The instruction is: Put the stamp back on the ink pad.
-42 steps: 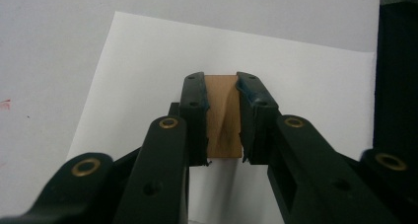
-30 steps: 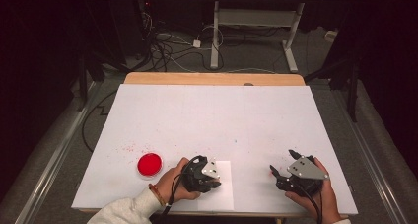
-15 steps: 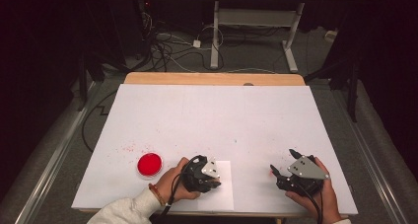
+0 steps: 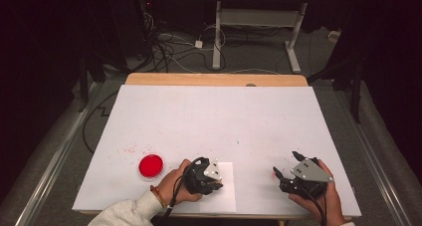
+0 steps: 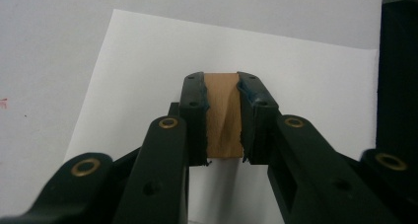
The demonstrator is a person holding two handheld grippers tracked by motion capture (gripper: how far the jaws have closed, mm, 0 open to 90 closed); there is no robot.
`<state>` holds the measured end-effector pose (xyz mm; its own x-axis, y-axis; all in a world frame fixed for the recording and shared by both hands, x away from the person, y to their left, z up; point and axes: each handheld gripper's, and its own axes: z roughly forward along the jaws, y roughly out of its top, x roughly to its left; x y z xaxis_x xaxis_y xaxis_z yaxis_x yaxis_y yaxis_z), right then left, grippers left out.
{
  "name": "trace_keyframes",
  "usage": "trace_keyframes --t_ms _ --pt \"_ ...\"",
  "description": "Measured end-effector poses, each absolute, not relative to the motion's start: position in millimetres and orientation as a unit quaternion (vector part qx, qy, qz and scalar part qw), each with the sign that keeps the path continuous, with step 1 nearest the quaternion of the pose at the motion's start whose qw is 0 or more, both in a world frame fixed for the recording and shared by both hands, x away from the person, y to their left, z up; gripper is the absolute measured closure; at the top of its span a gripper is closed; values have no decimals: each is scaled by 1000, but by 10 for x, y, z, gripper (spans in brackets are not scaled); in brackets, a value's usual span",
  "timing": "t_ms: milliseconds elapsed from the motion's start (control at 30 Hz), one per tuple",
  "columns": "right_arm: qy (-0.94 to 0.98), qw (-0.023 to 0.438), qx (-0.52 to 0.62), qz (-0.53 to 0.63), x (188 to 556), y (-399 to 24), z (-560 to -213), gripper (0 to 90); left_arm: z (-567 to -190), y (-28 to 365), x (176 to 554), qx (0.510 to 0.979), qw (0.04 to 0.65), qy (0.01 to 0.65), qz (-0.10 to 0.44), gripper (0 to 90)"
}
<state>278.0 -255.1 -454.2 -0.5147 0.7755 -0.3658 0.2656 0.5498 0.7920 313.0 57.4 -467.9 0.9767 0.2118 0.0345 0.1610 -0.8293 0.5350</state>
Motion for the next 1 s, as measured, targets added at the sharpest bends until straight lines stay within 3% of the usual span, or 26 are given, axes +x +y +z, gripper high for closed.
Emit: trace_keyframes --t_ms 567,1000 --pt "800 370 323 346 2783 -2554 -4536 245 -4642 562 3101 955 271 106 55 735" --pt "799 371 321 347 2770 -2552 -4526 245 -4275 823 3114 933 327 124 80 735"
